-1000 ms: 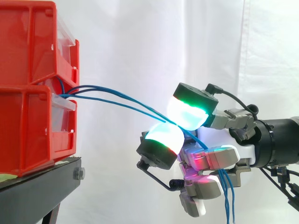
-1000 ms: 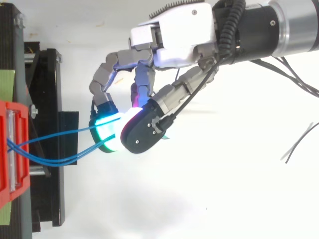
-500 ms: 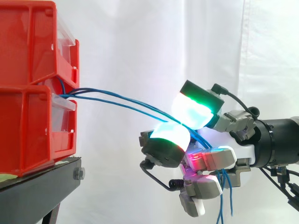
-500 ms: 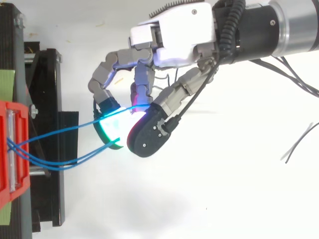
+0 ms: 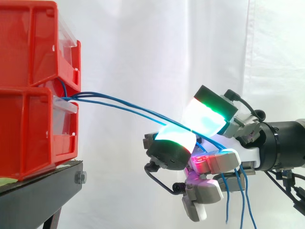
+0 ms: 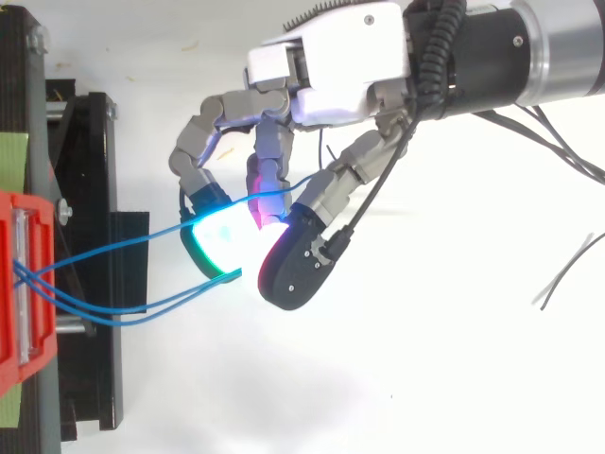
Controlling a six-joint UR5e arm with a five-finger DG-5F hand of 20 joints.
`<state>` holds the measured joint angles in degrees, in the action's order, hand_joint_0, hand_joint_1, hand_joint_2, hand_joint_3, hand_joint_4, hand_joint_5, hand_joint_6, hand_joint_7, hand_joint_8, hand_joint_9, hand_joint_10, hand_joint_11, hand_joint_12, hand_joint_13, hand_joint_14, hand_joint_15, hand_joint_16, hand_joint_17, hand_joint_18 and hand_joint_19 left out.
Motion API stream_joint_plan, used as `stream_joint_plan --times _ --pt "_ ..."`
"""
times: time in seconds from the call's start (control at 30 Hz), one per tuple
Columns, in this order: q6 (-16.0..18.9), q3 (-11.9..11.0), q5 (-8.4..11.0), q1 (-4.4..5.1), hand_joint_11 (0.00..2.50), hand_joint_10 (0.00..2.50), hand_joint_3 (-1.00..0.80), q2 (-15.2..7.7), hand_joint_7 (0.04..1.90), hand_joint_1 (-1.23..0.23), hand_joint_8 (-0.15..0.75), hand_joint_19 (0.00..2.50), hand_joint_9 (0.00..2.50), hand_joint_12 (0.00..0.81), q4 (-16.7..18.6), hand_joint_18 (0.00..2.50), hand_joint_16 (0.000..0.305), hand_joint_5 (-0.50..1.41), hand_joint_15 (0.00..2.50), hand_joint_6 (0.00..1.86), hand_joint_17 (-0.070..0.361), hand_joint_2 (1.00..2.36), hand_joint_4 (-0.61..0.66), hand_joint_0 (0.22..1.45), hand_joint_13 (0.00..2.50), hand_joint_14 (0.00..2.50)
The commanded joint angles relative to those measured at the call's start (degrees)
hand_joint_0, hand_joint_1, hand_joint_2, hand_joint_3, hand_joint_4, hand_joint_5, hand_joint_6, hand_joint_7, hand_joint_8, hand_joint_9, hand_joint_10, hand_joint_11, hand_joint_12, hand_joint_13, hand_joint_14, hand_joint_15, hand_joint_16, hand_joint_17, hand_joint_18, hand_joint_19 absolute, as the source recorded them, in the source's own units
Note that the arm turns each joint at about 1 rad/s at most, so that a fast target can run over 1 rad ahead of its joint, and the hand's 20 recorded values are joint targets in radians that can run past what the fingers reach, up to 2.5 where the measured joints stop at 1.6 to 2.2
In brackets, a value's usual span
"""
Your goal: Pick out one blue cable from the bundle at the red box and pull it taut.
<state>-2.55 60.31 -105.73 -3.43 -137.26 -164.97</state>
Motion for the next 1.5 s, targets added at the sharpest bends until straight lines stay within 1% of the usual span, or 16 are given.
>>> stream_joint_plan --times 0.0,0.23,0.33,0.4,0.47,0.5,0.53,0.6,0.63,0.7,0.87,1.03,1.1,1.23,1.47 --pt "0.00 -0.02 0.00 0.00 0.92 0.04 -0.50 -0.02 1.02 -0.97 0.244 0.62 1.35 0.335 0.00 0.83 0.049 -0.08 0.75 0.94 0.109 1.00 -0.08 0.60 1.08 0.03" --pt "0.00 -0.02 -0.09 0.00 0.89 0.03 -0.50 -0.02 0.98 -1.03 0.228 0.58 1.23 0.346 0.00 0.78 0.050 -0.09 0.71 0.93 0.112 1.00 -0.03 0.58 0.98 0.03" --pt "0.00 -0.02 -0.09 0.00 0.86 0.03 -0.50 0.06 0.94 -1.06 0.220 0.55 1.13 0.346 0.00 0.75 0.050 -0.11 0.66 0.94 0.114 1.00 -0.03 0.58 0.88 0.03" --pt "0.00 -0.02 -0.18 0.00 0.84 0.03 -0.50 -0.02 0.89 -1.07 0.227 0.52 1.03 0.352 0.00 0.71 0.052 -0.13 0.59 0.94 0.117 1.00 -0.03 0.57 0.75 0.02" --pt "0.00 -0.02 -0.18 -0.09 0.82 0.03 -0.50 -0.02 0.85 -1.07 0.223 0.52 0.98 0.356 0.00 0.70 0.053 -0.14 0.56 0.94 0.119 1.00 -0.02 0.57 0.72 0.02" --pt "0.00 0.07 -0.18 -0.09 0.82 0.03 -0.50 -0.02 0.83 -1.02 0.221 0.52 0.97 0.361 0.00 0.70 0.053 -0.15 0.55 0.94 0.119 1.00 -0.01 0.56 0.70 0.02" --pt "0.00 -0.02 -0.18 -0.09 0.81 0.03 -0.50 -0.02 0.82 -1.01 0.221 0.52 0.97 0.361 0.00 0.70 0.053 -0.15 0.55 0.94 0.119 1.00 -0.01 0.56 0.70 0.02" --pt "0.00 -0.02 -0.18 -0.09 0.82 0.03 -0.50 -0.02 0.77 -0.92 0.226 0.53 0.98 0.360 0.00 0.69 0.053 -0.16 0.56 0.92 0.119 1.00 0.00 0.56 0.70 0.02" --pt "0.00 0.07 -0.18 -0.09 0.82 0.03 -0.50 -0.02 0.75 -0.90 0.228 0.54 0.99 0.363 0.00 0.69 0.053 -0.16 0.55 0.92 0.120 1.00 0.00 0.56 0.70 0.02" --pt "0.00 -0.02 -0.09 -0.09 0.81 0.03 -0.50 -0.02 0.78 -0.80 0.227 0.55 1.03 0.369 0.00 0.68 0.054 -0.14 0.55 0.89 0.122 1.00 -0.02 0.53 0.70 0.02" --pt "0.00 -0.02 0.00 -0.09 0.79 0.03 -0.50 -0.02 0.81 -0.71 0.229 0.57 1.09 0.374 0.00 0.66 0.054 -0.12 0.55 0.86 0.122 1.00 -0.02 0.53 0.71 0.02" --pt "0.00 -0.02 0.00 -0.09 0.79 0.03 -0.50 -0.02 0.81 -0.61 0.242 0.58 1.14 0.388 0.00 0.68 0.057 -0.11 0.55 0.85 0.129 1.00 -0.03 0.49 0.77 0.02" --pt "0.00 -0.02 0.00 -0.09 0.78 0.03 -0.50 -0.02 0.82 -0.47 0.242 0.59 1.17 0.389 0.00 0.70 0.056 -0.11 0.57 0.85 0.127 1.00 -0.04 0.49 0.81 0.02" --pt "-0.09 -0.02 0.00 -0.09 0.79 0.03 -0.50 -0.02 0.83 -0.31 0.237 0.63 1.19 0.379 0.00 0.69 0.054 -0.11 0.59 0.84 0.122 1.00 -0.04 0.53 0.84 0.02" --pt "-0.26 0.07 0.09 0.00 0.81 0.03 -0.50 -0.02 0.83 -0.32 0.262 0.66 1.21 0.384 -0.26 0.73 0.055 -0.12 0.65 0.84 0.124 1.00 0.00 0.53 0.92 0.02"
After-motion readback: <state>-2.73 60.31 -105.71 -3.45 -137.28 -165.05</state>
